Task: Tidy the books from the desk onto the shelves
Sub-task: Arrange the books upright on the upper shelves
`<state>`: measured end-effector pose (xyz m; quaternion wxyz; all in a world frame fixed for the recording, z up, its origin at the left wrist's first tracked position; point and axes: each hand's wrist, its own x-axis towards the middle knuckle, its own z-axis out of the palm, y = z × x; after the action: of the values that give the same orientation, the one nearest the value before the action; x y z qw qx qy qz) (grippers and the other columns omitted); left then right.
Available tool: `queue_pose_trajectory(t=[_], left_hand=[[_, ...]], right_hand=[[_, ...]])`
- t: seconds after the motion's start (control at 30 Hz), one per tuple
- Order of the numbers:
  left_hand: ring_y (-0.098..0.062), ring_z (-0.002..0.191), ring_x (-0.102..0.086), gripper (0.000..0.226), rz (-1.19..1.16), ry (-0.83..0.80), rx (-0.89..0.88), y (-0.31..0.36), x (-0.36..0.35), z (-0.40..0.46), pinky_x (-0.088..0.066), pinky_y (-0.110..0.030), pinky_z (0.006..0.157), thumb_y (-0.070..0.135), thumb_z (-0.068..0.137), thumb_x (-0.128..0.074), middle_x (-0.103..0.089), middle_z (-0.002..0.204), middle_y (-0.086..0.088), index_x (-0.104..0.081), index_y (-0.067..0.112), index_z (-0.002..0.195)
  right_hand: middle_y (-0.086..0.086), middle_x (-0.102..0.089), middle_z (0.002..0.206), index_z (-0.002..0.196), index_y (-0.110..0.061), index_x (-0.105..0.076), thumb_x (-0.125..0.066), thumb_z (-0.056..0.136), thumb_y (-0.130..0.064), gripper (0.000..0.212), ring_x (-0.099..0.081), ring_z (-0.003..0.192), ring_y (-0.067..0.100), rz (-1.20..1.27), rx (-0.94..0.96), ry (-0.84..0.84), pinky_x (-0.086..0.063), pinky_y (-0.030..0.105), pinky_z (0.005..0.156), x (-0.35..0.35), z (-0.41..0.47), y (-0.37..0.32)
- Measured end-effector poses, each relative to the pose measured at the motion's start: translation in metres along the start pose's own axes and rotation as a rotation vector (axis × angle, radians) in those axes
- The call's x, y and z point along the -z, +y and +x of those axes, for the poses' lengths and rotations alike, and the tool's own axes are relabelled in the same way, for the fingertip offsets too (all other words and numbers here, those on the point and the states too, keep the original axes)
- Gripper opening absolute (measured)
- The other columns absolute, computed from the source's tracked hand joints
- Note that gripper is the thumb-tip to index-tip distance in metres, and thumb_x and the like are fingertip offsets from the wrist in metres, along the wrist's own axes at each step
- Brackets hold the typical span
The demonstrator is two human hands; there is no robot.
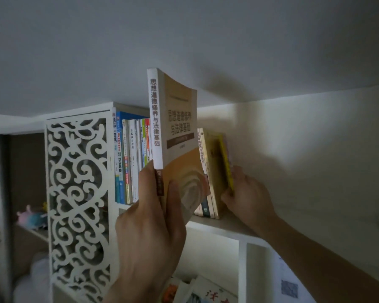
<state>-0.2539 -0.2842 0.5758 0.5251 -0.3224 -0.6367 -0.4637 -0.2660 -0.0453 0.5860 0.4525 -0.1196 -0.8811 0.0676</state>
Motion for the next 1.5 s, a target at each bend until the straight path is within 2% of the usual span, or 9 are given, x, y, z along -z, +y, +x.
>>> queue_pose_trajectory(t=[0.13,0.27,0.4,0.57,0.7,0.8,1.07,1.2,1.5], left_hand=[[-0.008,0.041,-0.055,0.017,-0.062,-0.058,0.024,0.009,-0.023,-0.006,-0.038,-0.014,0.036,0.032,0.102,-0.048,-0.048,0.064,0.016,-0.043,0.020,0.114],[-0.015,0.047,-0.061,0.016,-0.108,-0.101,0.058,0.017,-0.073,-0.009,-0.053,-0.035,0.040,0.035,0.105,-0.041,-0.062,0.073,0.005,-0.039,0.024,0.118],[-0.013,0.045,-0.058,0.020,-0.053,-0.122,0.055,0.016,-0.119,-0.010,-0.049,-0.028,0.042,0.034,0.108,-0.037,-0.056,0.070,0.010,-0.037,0.021,0.123],[-0.013,0.053,-0.054,0.077,0.240,-0.245,0.145,-0.006,-0.151,-0.024,-0.048,-0.031,0.051,0.029,0.103,-0.048,-0.068,0.085,0.000,-0.002,0.006,0.161],[-0.028,0.119,-0.056,0.077,0.331,-0.143,0.015,-0.013,-0.152,-0.024,-0.047,-0.045,0.098,0.052,0.105,-0.037,-0.053,0.139,-0.014,-0.011,0.008,0.163],[-0.030,0.157,-0.015,0.075,0.301,-0.191,-0.125,-0.025,-0.159,-0.020,-0.026,-0.050,0.123,0.049,0.107,-0.037,-0.018,0.168,-0.021,-0.010,0.006,0.163],[-0.031,0.159,0.007,0.075,0.297,-0.288,-0.196,-0.043,-0.173,-0.013,-0.014,-0.051,0.127,0.047,0.108,-0.031,0.006,0.170,-0.021,-0.003,0.003,0.162],[-0.034,0.158,0.004,0.076,0.291,-0.280,-0.252,-0.050,-0.171,-0.015,-0.015,-0.055,0.126,0.046,0.107,-0.040,0.003,0.169,-0.023,-0.009,0.002,0.162],[-0.035,0.158,-0.002,0.074,0.307,-0.296,-0.303,-0.065,-0.164,-0.030,-0.019,-0.056,0.123,0.051,0.107,-0.036,-0.005,0.170,-0.021,-0.014,0.006,0.162]], right_hand=[[0.008,-0.067,0.094,0.129,-0.012,-0.041,-0.052,0.096,-0.030,0.039,-0.068,0.085,0.034,-0.087,-0.199,0.076,-0.042,0.033,0.064,0.002,-0.004,0.012],[0.018,-0.067,0.091,0.120,-0.003,-0.045,-0.057,0.094,-0.025,0.036,-0.067,0.083,0.042,-0.034,-0.338,0.259,-0.051,0.044,0.071,0.014,-0.009,0.015],[0.018,-0.066,0.081,0.117,-0.003,-0.045,-0.055,0.092,-0.028,0.037,-0.066,0.069,0.041,0.005,-0.338,0.389,-0.054,0.044,0.062,0.018,-0.012,0.004],[0.021,-0.065,0.078,0.124,0.005,-0.049,-0.063,0.085,-0.015,0.046,-0.064,0.058,0.041,-0.062,-0.327,0.512,-0.043,0.036,0.052,0.018,-0.011,0.002],[0.012,-0.069,0.086,0.134,-0.006,-0.043,-0.059,0.091,-0.026,0.051,-0.067,0.067,0.034,-0.062,-0.242,0.322,-0.040,0.030,0.058,0.012,-0.013,0.003],[0.005,-0.069,0.095,0.129,-0.016,-0.044,-0.047,0.100,-0.039,0.038,-0.062,0.072,0.023,-0.075,-0.089,0.155,-0.043,0.029,0.064,0.003,-0.011,0.006],[0.000,-0.056,0.139,0.154,-0.044,-0.027,-0.042,0.090,-0.041,0.066,-0.059,0.117,0.022,0.301,-0.083,-0.203,-0.048,0.043,0.103,-0.004,-0.009,0.021],[-0.005,-0.061,0.136,0.148,-0.044,-0.033,-0.053,0.096,-0.022,0.061,-0.065,0.107,0.019,0.327,-0.082,-0.176,-0.051,0.041,0.100,0.003,-0.014,0.012],[0.008,-0.060,0.119,0.142,-0.022,-0.040,-0.043,0.096,-0.042,0.051,-0.062,0.104,0.034,-0.274,-0.049,-0.104,-0.055,0.044,0.083,0.001,-0.028,0.003]])
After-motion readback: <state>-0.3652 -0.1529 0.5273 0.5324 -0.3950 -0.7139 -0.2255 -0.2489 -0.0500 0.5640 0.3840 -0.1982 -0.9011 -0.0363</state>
